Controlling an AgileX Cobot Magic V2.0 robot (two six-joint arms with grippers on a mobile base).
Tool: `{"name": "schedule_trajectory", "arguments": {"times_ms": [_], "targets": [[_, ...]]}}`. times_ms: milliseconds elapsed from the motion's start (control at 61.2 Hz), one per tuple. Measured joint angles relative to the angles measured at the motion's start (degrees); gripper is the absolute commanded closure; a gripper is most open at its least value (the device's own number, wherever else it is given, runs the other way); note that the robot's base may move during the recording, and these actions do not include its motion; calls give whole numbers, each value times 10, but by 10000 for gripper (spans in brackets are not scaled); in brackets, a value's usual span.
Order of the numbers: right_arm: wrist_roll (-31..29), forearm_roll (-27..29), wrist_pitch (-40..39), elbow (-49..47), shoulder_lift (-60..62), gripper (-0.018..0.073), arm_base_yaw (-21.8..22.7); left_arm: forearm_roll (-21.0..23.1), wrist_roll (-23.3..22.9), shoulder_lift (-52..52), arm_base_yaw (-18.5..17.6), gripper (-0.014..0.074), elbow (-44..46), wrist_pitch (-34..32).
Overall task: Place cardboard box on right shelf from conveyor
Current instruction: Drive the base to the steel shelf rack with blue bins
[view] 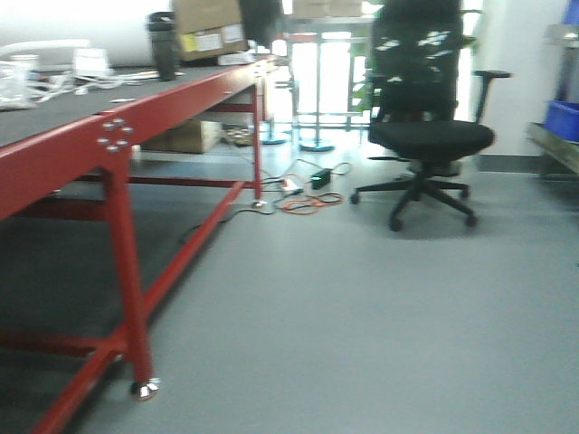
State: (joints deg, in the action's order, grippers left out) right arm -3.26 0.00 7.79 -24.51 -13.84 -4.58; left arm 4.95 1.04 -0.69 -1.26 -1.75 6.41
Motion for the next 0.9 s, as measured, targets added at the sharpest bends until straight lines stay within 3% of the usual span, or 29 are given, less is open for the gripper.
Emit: {"name": "schedule_trajectory", "arguments": {"times_ms": [899], "targets": [[-1,0,0,0,0,504,0,0,0,0,0,715,0,0]]}}
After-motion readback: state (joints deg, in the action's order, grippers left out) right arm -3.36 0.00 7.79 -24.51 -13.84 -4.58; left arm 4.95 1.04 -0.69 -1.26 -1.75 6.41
